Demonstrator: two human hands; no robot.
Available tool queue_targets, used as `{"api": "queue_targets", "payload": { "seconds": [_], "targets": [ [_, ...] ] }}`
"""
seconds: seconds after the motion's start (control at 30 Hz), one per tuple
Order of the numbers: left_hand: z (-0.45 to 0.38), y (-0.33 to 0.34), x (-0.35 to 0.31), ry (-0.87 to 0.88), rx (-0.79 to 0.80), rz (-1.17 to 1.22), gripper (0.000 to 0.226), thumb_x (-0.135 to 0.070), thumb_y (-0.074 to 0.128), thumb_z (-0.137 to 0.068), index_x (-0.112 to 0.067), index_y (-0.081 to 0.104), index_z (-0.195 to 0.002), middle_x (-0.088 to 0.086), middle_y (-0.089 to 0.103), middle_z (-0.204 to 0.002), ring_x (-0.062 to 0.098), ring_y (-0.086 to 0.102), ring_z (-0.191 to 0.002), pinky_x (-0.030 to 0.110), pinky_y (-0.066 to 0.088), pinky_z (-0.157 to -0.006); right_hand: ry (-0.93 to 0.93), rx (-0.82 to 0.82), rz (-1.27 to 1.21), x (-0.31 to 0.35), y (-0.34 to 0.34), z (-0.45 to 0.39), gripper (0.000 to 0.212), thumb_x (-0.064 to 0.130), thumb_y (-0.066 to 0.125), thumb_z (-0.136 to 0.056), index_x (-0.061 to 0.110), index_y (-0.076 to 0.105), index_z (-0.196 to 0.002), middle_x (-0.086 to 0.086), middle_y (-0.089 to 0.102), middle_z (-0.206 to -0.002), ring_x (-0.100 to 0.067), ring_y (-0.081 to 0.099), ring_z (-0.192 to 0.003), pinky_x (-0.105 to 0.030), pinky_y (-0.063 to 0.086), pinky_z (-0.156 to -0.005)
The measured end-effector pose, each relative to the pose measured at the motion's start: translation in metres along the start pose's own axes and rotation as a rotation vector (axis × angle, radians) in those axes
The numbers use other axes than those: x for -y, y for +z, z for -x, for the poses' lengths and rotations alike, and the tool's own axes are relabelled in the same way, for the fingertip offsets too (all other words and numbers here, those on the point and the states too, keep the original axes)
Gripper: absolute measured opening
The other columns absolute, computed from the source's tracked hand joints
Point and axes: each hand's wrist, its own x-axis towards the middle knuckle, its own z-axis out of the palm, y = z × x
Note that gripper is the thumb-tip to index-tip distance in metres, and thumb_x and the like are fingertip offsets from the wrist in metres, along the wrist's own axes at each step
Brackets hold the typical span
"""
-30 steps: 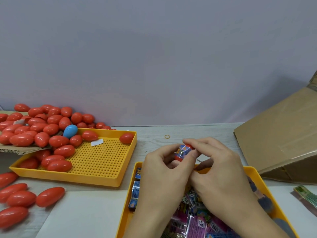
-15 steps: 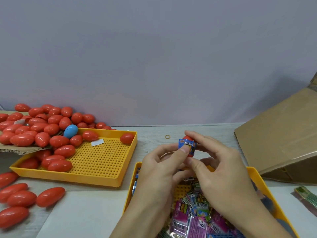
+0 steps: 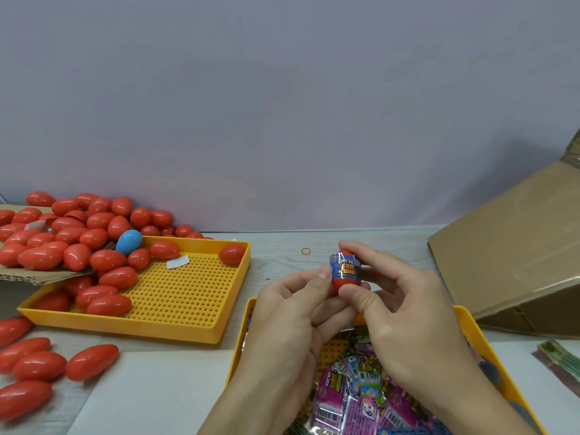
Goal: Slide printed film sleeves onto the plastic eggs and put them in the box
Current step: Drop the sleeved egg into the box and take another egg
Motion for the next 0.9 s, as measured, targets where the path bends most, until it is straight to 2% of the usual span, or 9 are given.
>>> {"api": "queue_targets", "payload": {
  "seconds": [0.3, 0.43, 0.5, 0.57, 0.67, 0.8, 0.9],
  "targets": [
    [0.0017, 0.0006, -0.0013, -0.016, -0.002, -0.004, 0.033, -0.017, 0.065, -0.082, 0.011, 0.069, -0.101, 0.027, 0.074, -0.095, 0.03, 0.076, -0.086, 0.026, 0.06, -0.063, 0.019, 0.019, 0.018, 0.0029, -0.0005, 0.0002, 0.044, 0.006, 0.067, -0.088, 0.04, 0.067, -0.116, 0.023, 0.07, -0.108, 0.0, 0.064, -0.108, -0.021, 0.055, -0.083],
    [0.0012, 0.0034, -0.0014, -0.052, 0.023, 0.049, 0.037, -0.025, 0.059, -0.089, 0.009, 0.064, -0.103, 0.032, 0.071, -0.099, 0.038, 0.074, -0.092, 0.035, 0.063, -0.07, 0.113, 0.126, -0.311, 0.0054, -0.0031, -0.0017, 0.033, 0.007, 0.065, -0.09, 0.03, 0.071, -0.113, 0.007, 0.075, -0.107, -0.007, 0.068, -0.106, -0.013, 0.052, -0.083],
    [0.0024, 0.0057, -0.0024, -0.057, 0.057, 0.104, 0.035, -0.023, 0.061, -0.085, 0.007, 0.067, -0.101, 0.034, 0.07, -0.102, 0.04, 0.073, -0.094, 0.036, 0.063, -0.071, 0.158, 0.183, -0.47, 0.0066, -0.0037, -0.0031, 0.031, 0.014, 0.067, -0.086, 0.026, 0.073, -0.113, 0.0, 0.074, -0.113, -0.013, 0.067, -0.112, -0.016, 0.05, -0.092],
    [0.0026, 0.0059, -0.0026, -0.018, 0.057, 0.127, 0.039, -0.018, 0.065, -0.08, 0.01, 0.066, -0.108, 0.033, 0.07, -0.105, 0.037, 0.073, -0.094, 0.035, 0.062, -0.071, 0.181, 0.222, -0.555, 0.0062, -0.0048, -0.0036, 0.039, 0.015, 0.061, -0.08, 0.027, 0.072, -0.115, -0.003, 0.071, -0.119, -0.016, 0.064, -0.118, -0.021, 0.048, -0.099],
    [0.0004, 0.0051, -0.0016, 0.059, 0.002, 0.11, 0.049, -0.013, 0.069, -0.078, 0.014, 0.059, -0.117, 0.029, 0.071, -0.105, 0.032, 0.073, -0.087, 0.031, 0.062, -0.07, 0.15, 0.237, -0.522, 0.0064, -0.0065, -0.0018, 0.042, 0.012, 0.059, -0.081, 0.029, 0.069, -0.118, -0.001, 0.07, -0.122, -0.017, 0.062, -0.12, -0.03, 0.051, -0.098],
    [0.0002, 0.0067, -0.001, 0.132, -0.04, 0.038, 0.048, -0.016, 0.074, -0.069, 0.009, 0.06, -0.107, 0.021, 0.075, -0.089, 0.025, 0.074, -0.073, 0.026, 0.059, -0.062, 0.057, 0.166, -0.342, 0.0096, -0.0051, -0.0005, 0.038, 0.018, 0.075, -0.082, 0.034, 0.068, -0.116, 0.006, 0.071, -0.116, -0.01, 0.064, -0.115, -0.017, 0.054, -0.084],
    [-0.0004, 0.0062, 0.0003, 0.122, -0.044, 0.042, 0.04, -0.019, 0.071, -0.077, 0.009, 0.063, -0.105, 0.024, 0.074, -0.089, 0.029, 0.074, -0.076, 0.031, 0.062, -0.066, 0.054, 0.102, -0.289, 0.008, -0.0045, -0.0021, 0.039, 0.012, 0.071, -0.081, 0.029, 0.069, -0.116, 0.008, 0.073, -0.11, -0.009, 0.066, -0.11, -0.014, 0.053, -0.081]
  ]
}}
